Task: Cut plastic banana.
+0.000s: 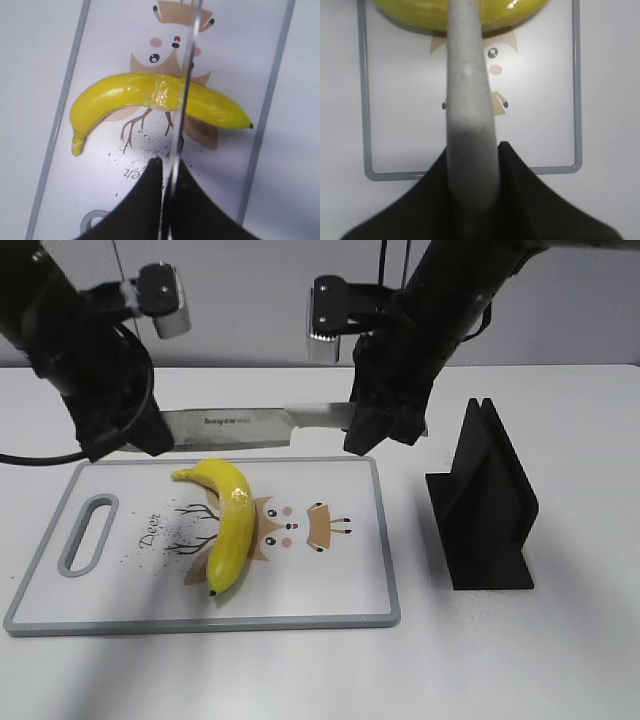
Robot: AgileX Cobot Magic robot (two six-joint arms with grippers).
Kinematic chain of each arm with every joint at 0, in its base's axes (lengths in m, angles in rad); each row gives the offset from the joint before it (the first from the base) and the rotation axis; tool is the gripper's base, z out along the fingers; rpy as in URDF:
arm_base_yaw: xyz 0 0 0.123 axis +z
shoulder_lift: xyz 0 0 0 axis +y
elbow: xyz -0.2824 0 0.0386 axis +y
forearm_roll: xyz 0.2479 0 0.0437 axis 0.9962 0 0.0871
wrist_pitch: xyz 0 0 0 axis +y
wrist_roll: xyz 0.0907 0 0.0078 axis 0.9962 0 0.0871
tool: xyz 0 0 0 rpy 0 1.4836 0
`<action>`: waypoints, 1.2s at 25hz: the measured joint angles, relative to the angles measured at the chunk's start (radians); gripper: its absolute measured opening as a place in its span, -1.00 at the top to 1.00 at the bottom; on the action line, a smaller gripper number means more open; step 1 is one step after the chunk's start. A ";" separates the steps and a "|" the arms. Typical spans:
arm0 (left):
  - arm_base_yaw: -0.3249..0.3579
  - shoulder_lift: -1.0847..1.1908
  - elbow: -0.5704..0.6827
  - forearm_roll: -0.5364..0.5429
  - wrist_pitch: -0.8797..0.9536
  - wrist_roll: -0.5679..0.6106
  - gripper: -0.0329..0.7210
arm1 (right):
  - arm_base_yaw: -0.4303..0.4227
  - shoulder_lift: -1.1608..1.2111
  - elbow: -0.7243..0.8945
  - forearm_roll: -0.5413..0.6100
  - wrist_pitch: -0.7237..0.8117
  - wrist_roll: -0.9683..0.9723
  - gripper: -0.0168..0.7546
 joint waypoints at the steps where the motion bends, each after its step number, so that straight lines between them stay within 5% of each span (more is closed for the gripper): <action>1: 0.000 -0.023 0.000 0.000 0.011 0.000 0.87 | 0.001 -0.019 0.000 0.009 0.005 -0.002 0.50; 8: 0.000 -0.099 0.000 -0.007 0.033 -0.001 0.80 | 0.003 -0.064 0.000 0.033 0.011 -0.025 0.50; 10: 0.002 -0.100 0.000 -0.016 0.032 -0.003 0.59 | 0.003 -0.064 0.000 0.035 0.014 -0.026 0.51; 16: 0.003 -0.102 -0.002 -0.038 -0.001 -0.008 -0.68 | -0.003 -0.064 0.000 0.035 0.010 -0.012 0.54; 20: 0.017 -0.116 -0.032 -0.035 -0.064 -0.041 -0.87 | -0.006 -0.064 0.000 0.011 0.014 0.012 0.54; 23: 0.041 -0.144 -0.056 0.042 -0.120 -0.205 -0.84 | -0.006 -0.065 0.000 -0.032 0.023 0.089 0.54; 30: 0.133 -0.152 -0.125 0.462 -0.051 -0.952 -0.77 | -0.008 -0.096 -0.048 -0.134 0.031 0.439 0.54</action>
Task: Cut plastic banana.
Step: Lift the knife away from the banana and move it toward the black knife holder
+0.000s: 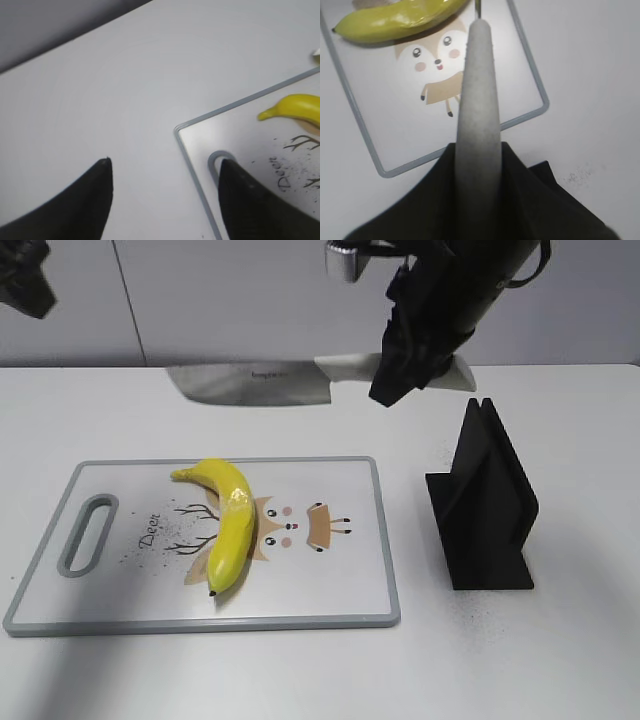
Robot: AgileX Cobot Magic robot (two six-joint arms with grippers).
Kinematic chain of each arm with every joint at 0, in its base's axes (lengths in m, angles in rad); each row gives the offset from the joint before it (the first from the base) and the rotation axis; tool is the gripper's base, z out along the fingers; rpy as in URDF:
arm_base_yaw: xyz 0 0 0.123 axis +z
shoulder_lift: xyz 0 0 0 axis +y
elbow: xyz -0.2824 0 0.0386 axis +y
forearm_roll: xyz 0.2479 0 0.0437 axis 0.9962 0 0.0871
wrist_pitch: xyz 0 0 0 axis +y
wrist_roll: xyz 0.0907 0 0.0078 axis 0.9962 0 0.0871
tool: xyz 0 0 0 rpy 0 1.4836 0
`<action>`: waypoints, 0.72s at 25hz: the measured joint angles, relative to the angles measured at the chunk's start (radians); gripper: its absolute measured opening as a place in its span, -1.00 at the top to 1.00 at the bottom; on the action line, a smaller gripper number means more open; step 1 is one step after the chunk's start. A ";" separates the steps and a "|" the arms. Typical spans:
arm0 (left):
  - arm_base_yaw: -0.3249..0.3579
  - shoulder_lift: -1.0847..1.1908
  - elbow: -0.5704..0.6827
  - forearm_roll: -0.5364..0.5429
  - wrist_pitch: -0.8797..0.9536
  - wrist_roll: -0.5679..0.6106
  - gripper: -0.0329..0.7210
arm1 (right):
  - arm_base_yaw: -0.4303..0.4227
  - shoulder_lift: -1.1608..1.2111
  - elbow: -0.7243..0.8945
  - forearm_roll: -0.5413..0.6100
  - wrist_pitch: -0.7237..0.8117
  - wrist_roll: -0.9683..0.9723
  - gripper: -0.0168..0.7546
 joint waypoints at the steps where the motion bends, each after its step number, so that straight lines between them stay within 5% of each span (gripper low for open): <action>1: 0.017 0.000 -0.006 0.021 0.038 -0.053 -0.76 | 0.000 -0.003 -0.020 -0.020 0.005 0.063 0.54; 10: 0.153 -0.020 0.014 -0.032 0.217 -0.153 -0.69 | -0.018 -0.050 -0.071 -0.113 0.109 0.570 0.54; 18: 0.156 -0.295 0.310 -0.084 0.220 -0.153 -0.66 | -0.021 -0.334 0.257 -0.293 -0.075 1.020 0.54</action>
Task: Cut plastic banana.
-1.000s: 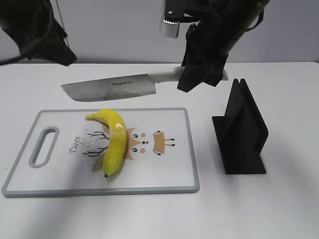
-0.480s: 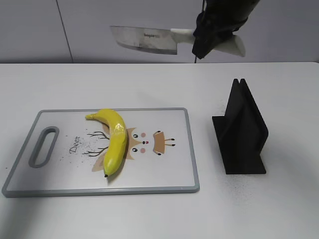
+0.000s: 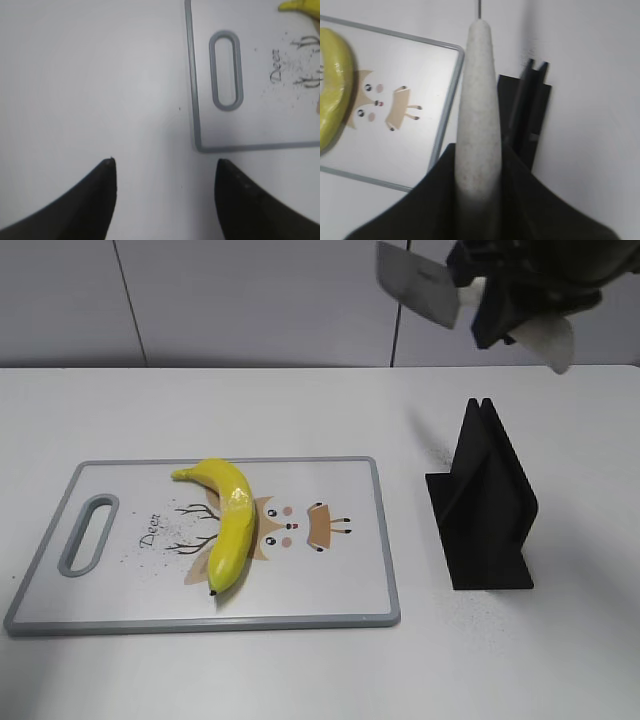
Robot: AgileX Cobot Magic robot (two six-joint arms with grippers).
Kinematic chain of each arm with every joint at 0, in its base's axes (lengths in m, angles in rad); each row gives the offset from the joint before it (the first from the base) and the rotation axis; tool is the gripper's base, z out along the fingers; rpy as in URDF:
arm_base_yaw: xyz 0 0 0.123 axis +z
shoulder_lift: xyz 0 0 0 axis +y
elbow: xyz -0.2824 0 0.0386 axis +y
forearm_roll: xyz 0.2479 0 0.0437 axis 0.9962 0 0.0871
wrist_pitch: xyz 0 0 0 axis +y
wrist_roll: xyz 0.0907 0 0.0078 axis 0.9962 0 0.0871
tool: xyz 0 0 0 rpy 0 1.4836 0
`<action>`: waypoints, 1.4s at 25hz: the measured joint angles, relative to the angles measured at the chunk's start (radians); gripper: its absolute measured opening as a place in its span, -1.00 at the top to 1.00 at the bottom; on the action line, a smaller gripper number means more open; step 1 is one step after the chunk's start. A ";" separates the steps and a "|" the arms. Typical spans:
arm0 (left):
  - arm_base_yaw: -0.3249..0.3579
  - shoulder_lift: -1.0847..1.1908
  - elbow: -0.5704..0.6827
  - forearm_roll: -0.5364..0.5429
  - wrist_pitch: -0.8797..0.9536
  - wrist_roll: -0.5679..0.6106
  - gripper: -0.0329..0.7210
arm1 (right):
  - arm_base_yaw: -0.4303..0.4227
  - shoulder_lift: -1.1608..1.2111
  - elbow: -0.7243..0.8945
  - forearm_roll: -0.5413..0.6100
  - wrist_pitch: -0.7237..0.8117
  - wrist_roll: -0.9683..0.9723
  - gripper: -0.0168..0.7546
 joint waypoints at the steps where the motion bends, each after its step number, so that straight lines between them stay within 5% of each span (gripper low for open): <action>1: 0.000 -0.048 0.048 0.000 0.000 0.000 -0.66 | 0.000 -0.026 0.047 -0.033 -0.012 0.062 0.54; 16: 0.000 -0.860 0.592 -0.001 -0.130 0.000 -0.66 | -0.002 -0.131 0.352 -0.080 -0.122 0.233 0.54; 25: 0.000 -1.237 0.626 -0.002 -0.137 0.000 -0.66 | -0.002 -0.131 0.372 -0.054 -0.123 0.233 0.54; 35: 0.000 -1.256 0.631 -0.007 -0.134 0.000 -0.66 | -0.002 -0.102 0.374 0.010 -0.022 0.207 0.54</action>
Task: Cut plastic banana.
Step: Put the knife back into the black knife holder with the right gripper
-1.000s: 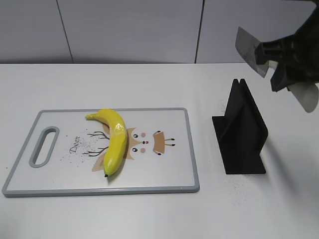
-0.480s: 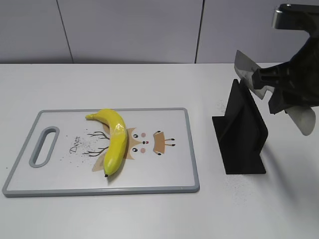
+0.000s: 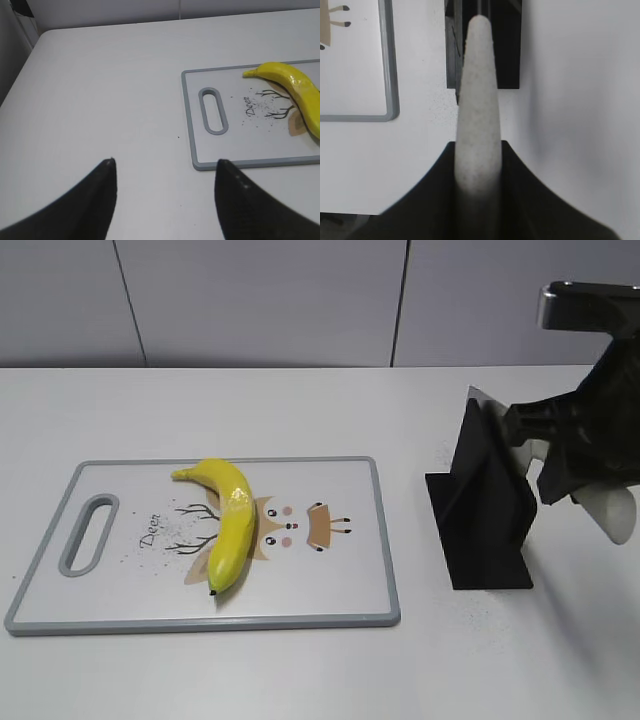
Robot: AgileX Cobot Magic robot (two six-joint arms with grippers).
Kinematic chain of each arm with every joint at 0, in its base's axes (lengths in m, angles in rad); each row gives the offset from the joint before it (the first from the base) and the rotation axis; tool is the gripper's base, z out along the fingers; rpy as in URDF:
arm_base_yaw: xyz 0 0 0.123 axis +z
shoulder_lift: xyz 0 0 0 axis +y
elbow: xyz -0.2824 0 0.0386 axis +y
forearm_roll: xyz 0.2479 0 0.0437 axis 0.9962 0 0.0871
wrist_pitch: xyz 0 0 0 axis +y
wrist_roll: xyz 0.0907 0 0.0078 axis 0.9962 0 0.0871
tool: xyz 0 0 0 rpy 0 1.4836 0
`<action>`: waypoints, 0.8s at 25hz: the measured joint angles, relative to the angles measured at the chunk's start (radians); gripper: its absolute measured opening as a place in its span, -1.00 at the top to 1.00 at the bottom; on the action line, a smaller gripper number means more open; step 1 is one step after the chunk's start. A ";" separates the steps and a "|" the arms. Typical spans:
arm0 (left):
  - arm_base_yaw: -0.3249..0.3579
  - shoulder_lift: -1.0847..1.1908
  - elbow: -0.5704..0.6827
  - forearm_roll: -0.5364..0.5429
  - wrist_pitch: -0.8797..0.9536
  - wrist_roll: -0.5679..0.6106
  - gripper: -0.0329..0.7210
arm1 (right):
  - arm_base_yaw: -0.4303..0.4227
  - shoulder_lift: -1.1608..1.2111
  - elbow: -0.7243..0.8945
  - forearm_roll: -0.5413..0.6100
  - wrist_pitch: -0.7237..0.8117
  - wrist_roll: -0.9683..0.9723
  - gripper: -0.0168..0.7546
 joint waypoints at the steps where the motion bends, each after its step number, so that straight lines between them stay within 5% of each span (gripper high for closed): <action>1: 0.000 0.000 0.000 0.000 0.000 0.000 -0.66 | 0.000 0.003 0.000 0.007 0.003 -0.002 0.54; 6: 0.000 0.000 0.000 -0.001 0.000 0.000 -0.66 | 0.000 0.011 0.000 0.019 0.008 -0.005 0.49; 12: 0.000 0.000 0.000 -0.001 0.000 0.000 -0.66 | 0.000 0.011 0.000 0.023 0.003 -0.044 -0.51; 14: 0.000 0.000 0.000 -0.001 0.000 0.000 -0.66 | 0.000 0.007 0.000 0.023 0.001 -0.067 -0.70; 20: 0.000 0.000 0.000 -0.001 0.000 0.000 -0.66 | 0.000 -0.128 0.000 0.026 0.031 -0.165 -0.74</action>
